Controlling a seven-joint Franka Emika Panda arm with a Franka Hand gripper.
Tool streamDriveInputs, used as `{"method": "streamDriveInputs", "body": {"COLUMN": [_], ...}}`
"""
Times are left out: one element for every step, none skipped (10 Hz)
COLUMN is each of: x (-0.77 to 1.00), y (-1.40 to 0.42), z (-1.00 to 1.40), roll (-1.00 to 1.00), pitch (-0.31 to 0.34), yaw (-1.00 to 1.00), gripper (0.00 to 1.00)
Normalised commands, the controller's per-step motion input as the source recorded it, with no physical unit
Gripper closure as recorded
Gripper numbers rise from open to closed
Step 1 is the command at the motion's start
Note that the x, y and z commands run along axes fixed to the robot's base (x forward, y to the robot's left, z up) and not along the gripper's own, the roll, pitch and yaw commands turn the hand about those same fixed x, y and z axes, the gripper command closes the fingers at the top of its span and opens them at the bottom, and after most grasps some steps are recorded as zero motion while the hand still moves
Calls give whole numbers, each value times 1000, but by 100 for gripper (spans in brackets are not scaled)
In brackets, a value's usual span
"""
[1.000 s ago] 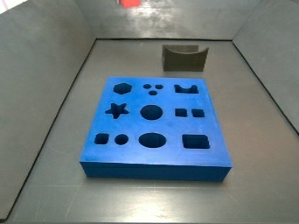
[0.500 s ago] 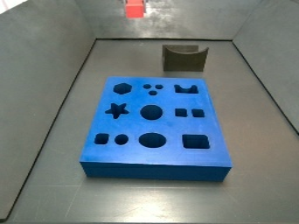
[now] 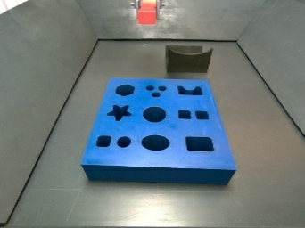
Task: Pick up the rectangle object. Move up. Place the rectangle object on the fixture. Regrasp the rectangle object. Move to above the board. Insert the rectangle object.
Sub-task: Place the rectangle object on the fixture.
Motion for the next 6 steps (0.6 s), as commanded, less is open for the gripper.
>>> {"method": "streamDriveInputs", "body": {"x": [1000,1000,1000,1000,1000,1000], "y": [-55,-41,-33,-28,-164,-160], "z": [-80,-67,-60,-55,350,374], "roll": [-147,-153,-157,-158,-1000,-1000], "pitch": [119,120,124,127,30,32], "yaw": [-53,-43,-38,-37,43,41], "gripper": [100,100,100,100,100,100]}}
